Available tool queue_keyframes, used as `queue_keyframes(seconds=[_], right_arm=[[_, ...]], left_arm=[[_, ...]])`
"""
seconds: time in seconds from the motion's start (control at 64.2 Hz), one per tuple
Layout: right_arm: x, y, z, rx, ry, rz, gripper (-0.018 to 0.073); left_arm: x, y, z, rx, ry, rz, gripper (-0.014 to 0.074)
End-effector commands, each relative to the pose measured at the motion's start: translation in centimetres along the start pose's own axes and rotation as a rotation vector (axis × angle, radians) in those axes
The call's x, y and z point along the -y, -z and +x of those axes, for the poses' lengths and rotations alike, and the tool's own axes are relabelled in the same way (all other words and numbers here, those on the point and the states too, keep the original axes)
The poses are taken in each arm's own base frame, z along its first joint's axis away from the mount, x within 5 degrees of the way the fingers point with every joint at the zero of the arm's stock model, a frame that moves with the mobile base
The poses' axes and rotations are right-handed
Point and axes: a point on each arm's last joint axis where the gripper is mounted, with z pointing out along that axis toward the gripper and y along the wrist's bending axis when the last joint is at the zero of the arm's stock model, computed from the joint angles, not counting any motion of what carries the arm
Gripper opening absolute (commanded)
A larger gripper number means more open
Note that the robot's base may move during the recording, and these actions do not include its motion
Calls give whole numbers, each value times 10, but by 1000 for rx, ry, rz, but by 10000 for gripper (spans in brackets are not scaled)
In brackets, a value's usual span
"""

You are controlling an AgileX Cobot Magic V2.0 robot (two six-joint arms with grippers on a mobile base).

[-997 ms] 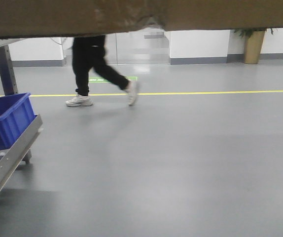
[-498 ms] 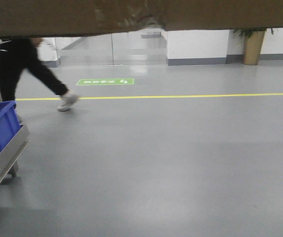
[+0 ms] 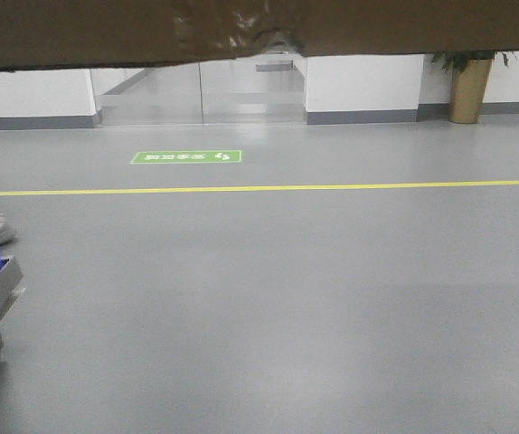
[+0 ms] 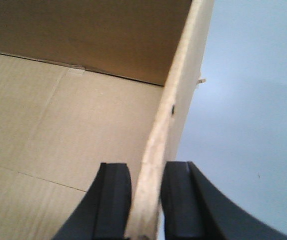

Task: Grab carton from right shelf to conveyor
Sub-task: 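Hold the carton with both grippers while the base turns away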

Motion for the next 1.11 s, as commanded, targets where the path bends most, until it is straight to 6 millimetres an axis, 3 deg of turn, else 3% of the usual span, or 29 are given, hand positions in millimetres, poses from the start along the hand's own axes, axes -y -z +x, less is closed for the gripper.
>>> queue_keyframes(seconds=[0.0,1.09], right_arm=[[-3,7,-7,92,11,-31,-65],[-3,7,-8,94,11,-31,-65]], left_arm=[[8,6,-2,37,7,86,-16],[7,6,-3,43,1,68,-16]])
